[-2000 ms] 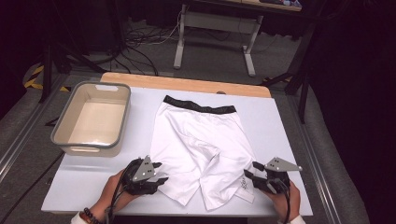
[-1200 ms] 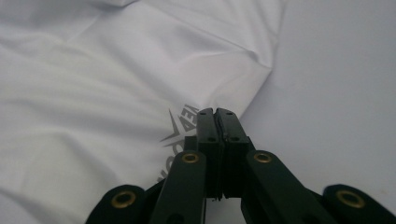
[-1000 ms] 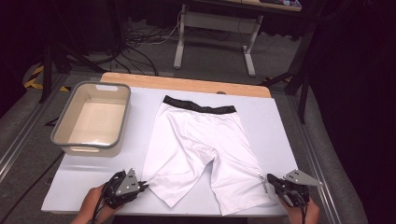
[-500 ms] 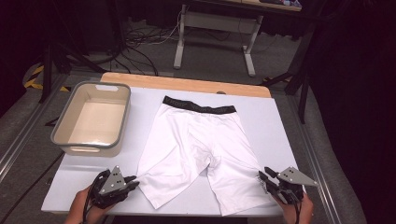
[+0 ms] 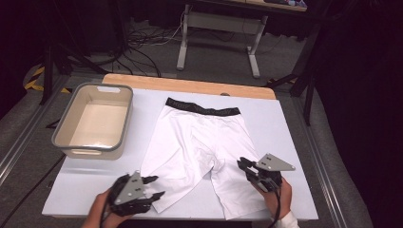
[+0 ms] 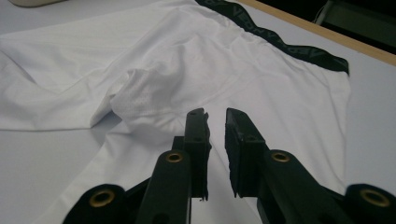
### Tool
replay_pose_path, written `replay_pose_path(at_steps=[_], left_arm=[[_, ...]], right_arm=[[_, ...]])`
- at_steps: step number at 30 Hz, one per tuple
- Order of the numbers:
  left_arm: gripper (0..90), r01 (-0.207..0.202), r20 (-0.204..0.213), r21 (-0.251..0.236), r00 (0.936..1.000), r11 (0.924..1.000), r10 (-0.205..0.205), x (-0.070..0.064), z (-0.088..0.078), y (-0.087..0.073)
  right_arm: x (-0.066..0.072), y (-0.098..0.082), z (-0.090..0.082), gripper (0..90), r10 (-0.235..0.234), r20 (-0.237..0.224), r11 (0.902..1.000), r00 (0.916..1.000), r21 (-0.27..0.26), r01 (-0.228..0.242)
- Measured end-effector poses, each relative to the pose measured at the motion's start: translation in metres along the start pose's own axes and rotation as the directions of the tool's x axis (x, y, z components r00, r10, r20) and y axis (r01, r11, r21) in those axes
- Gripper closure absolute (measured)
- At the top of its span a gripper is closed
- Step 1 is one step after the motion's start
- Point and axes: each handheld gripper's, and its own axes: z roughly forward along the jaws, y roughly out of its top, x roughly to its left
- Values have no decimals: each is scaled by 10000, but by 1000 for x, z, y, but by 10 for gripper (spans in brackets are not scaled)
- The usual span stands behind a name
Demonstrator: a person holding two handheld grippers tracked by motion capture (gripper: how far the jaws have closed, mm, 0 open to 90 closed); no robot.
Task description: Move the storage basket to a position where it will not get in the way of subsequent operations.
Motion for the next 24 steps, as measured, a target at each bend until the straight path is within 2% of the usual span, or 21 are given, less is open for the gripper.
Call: replay_pose_path(at_steps=[1, 3, 4, 6, 7, 9, 11, 12, 13, 15, 16, 18, 19, 20, 21, 24], left_arm=[[460, -188, 85, 134, 9998, 9997, 187, -3, 12, 8], [414, -493, -85, 497, 9987, 9975, 498, -4, 31, 20], [406, -618, 32, 556, 9981, 9965, 617, -3, 39, 25], [408, -581, 391, 462, 9976, 9972, 564, 1, 55, 34], [406, -568, 485, 603, 9974, 9966, 540, 3, 66, 40], [396, -807, 388, 780, 9962, 9937, 779, 6, 82, 47], [401, -558, 391, 841, 9978, 9949, 526, 9, 97, 52], [402, -638, 285, 858, 9977, 9943, 616, 10, 101, 54], [410, -839, -78, 1146, 9963, 9899, 854, 10, 109, 56], [436, -818, -44, 1290, 9965, 9883, 831, 13, 118, 58], [460, -906, -122, 1441, 9956, 9854, 934, 14, 121, 58], [515, -1246, -631, 1895, 9883, 9739, 1387, 14, 130, 57], [558, -1213, -429, 1874, 9904, 9748, 1315, 17, 131, 56], [630, -944, -174, 1705, 9950, 9808, 988, 20, 131, 53], [718, -926, -204, 1667, 9950, 9817, 973, 21, 130, 52], [871, -834, -525, 1543, 9943, 9845, 924, 27, 124, 49]], right_arm=[[2, 3, 6, 777, -45, -155, 10000, 9999, 51, 45], [7, 8, 20, 761, -289, -265, 9992, 9992, 264, 296], [8, 9, 26, 756, -313, -392, 9988, 9987, 376, 327], [11, 11, 36, 751, -399, -509, 9977, 9979, 535, 426], [12, 13, 41, 749, -446, -551, 9969, 9975, 626, 481], [15, 16, 49, 748, -493, -759, 9965, 9959, 640, 542], [21, 19, 56, 750, -687, -1008, 9946, 9925, 706, 760], [24, 19, 59, 751, -795, -1068, 9933, 9911, 751, 878], [27, 19, 60, 753, -827, -1138, 9928, 9901, 767, 917], [34, 17, 65, 750, -1096, -1286, 9878, 9856, 967, 1224], [36, 16, 66, 750, -1126, -1294, 9868, 9852, 1015, 1261], [38, 15, 68, 742, -1105, -1418, 9860, 9837, 1086, 1264], [40, 13, 70, 731, -1186, -1437, 9839, 9825, 1164, 1358], [42, 12, 71, 727, -1266, -1426, 9821, 9817, 1213, 1442], [43, 11, 72, 724, -1266, -1480, 9817, 9808, 1234, 1453], [46, 10, 72, 704, -1358, -1484, 9798, 9796, 1264, 1550]])
